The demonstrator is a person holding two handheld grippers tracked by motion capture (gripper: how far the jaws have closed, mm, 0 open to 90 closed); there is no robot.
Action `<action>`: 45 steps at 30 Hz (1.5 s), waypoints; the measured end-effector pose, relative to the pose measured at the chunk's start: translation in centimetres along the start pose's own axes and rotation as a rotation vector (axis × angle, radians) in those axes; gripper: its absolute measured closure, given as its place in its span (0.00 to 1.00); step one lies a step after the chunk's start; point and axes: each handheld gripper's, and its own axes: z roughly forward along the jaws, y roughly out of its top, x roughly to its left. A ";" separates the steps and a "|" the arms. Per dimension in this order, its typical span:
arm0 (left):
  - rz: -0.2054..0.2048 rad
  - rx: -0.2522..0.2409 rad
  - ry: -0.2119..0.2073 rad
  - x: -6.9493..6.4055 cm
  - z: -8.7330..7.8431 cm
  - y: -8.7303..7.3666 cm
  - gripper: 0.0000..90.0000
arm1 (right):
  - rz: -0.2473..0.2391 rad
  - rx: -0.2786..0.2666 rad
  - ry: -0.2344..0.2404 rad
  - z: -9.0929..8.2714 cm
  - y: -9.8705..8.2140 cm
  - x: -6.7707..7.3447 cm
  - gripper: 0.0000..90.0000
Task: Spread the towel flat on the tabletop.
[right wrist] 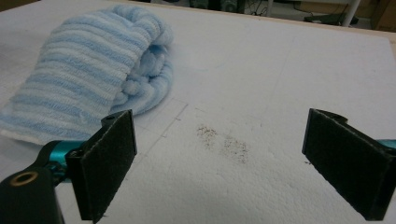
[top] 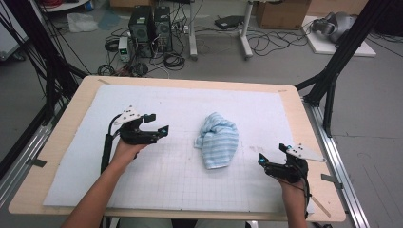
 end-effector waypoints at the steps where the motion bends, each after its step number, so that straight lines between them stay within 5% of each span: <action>1: 0.002 0.012 -0.010 -0.2 0.5 0.2 0.21 | 0.000 0.000 0.000 0.0 0.0 0.0 0.10; 12: 0.023 0.076 -0.077 -2.1 5.2 1.1 0.21 | 0.002 0.002 0.004 0.0 -0.1 -0.1 0.10; 22: 0.036 0.075 -0.074 -2.1 5.2 1.1 0.22 | 0.038 -0.022 0.060 0.5 1.1 0.4 0.10; 27: 0.038 0.076 -0.099 -2.2 5.8 0.8 0.28 | -0.023 0.023 0.071 1.8 1.6 1.5 0.10; 30: 0.043 0.117 -0.152 -2.7 7.3 0.3 0.35 | -0.017 0.027 0.077 2.0 1.5 1.5 0.10; 45: 0.043 0.250 -0.166 -4.7 13.5 0.5 0.40 | 0.004 0.030 0.078 1.8 1.2 1.3 0.10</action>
